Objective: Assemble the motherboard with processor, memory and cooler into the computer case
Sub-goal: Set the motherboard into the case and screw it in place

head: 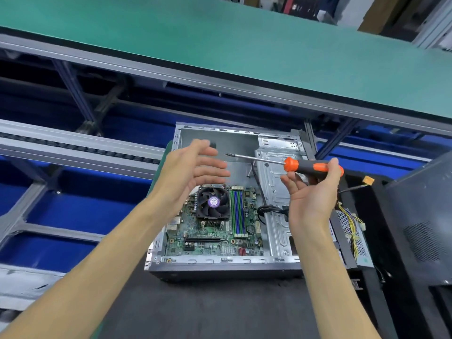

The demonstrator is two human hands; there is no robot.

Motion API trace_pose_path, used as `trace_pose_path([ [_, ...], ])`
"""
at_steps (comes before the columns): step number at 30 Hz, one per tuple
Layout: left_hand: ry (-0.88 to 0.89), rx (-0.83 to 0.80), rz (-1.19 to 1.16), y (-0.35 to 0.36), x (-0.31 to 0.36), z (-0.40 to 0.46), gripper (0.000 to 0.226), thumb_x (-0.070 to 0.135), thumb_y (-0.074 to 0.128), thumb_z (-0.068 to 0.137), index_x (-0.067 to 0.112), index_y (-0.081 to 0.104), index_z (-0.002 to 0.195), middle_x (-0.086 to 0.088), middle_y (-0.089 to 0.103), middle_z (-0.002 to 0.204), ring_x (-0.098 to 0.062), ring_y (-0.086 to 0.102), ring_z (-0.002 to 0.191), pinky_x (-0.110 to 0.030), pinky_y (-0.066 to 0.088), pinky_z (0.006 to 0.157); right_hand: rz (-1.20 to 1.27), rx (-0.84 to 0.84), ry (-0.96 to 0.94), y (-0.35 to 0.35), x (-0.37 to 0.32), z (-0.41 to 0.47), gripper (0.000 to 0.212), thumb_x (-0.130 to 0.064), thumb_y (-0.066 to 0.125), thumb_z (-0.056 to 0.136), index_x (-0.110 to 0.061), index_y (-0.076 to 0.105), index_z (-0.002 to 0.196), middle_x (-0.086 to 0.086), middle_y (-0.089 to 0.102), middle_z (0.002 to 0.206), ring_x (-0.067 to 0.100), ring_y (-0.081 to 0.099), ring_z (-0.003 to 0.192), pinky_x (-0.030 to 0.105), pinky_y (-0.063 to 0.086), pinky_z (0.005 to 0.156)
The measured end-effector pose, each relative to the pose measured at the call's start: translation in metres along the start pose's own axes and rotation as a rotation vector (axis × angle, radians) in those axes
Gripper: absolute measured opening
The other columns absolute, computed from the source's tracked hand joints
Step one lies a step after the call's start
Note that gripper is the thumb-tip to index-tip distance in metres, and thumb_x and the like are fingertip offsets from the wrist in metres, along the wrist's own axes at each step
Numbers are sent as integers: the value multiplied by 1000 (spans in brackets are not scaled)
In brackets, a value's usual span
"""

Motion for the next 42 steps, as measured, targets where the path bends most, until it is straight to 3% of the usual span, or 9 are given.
trace_pose_path([
  [3, 27, 67, 278, -11, -5, 14, 18, 20, 60, 91, 5, 70, 93, -16, 75, 85, -32, 74, 79, -35, 61, 67, -79, -42, -76, 4, -11, 14, 32, -44, 52, 101, -12, 50, 95, 4, 69, 72, 24, 64, 58, 30, 56, 52],
  [6, 108, 38, 897, -8, -16, 26, 13, 23, 60, 94, 18, 72, 92, 5, 74, 86, -14, 71, 84, -30, 58, 77, -256, -147, -218, 19, -24, 25, 36, -45, 52, 98, -9, 53, 98, 13, 66, 75, 26, 63, 54, 28, 52, 44],
  [9, 119, -105, 1355, 3, -39, 36, 24, 28, 56, 96, 19, 66, 116, 4, 67, 117, -15, 62, 109, -33, 49, 96, -461, -340, -323, 44, -24, 28, 31, -42, 54, 98, -11, 54, 94, 9, 68, 71, 29, 67, 53, 28, 51, 42],
  [12, 87, -184, 1481, 3, -50, 45, 34, 16, 51, 97, 19, 58, 130, -1, 58, 135, -20, 54, 122, -37, 44, 103, -637, -483, -388, 66, -14, 28, 27, -39, 56, 99, -13, 53, 93, 10, 70, 73, 27, 71, 57, 30, 53, 42],
  [19, 315, -80, 1537, -17, -20, 58, 51, -11, 45, 84, 22, 67, 116, 4, 67, 121, -23, 58, 114, -38, 45, 98, -774, -627, -396, 97, 13, 30, 24, -43, 59, 95, -22, 52, 84, -4, 62, 71, 27, 71, 55, 30, 51, 42],
  [27, 588, 34, 1535, -38, -4, 44, 35, -10, 56, 82, 13, 70, 105, -3, 64, 111, -26, 54, 112, -41, 32, 103, -771, -815, -344, 117, 49, 0, 29, -42, 60, 91, -15, 55, 84, 17, 63, 69, 20, 67, 47, 28, 49, 42],
  [32, 388, 361, 1129, -77, -4, 35, 30, 14, 48, 100, 11, 50, 130, -4, 51, 127, -19, 48, 117, -36, 39, 101, -780, -836, -358, 124, 60, -5, 27, -37, 60, 95, -11, 57, 87, 14, 65, 70, 17, 69, 51, 30, 52, 44],
  [36, 110, 396, 841, -92, -28, 35, 34, 29, 40, 105, 18, 45, 137, 7, 52, 128, -8, 50, 113, -23, 36, 90, -790, -807, -383, 133, 63, 1, 26, -40, 58, 96, -16, 54, 87, 18, 66, 78, 19, 71, 57, 30, 55, 46],
  [42, 96, 436, 731, -99, -38, 35, 34, 34, 40, 104, 21, 51, 134, 7, 59, 122, -8, 54, 112, -22, 39, 87, -841, -804, -462, 151, 73, 14, 26, -48, 55, 95, -27, 49, 81, 16, 66, 76, 26, 69, 63, 39, 58, 51],
])
Point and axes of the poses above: each hand's wrist, its own z-axis towards the middle knuckle, its own y-axis out of the palm, x = y × z, the point moved 7 cm from there along z, towards the middle knuckle
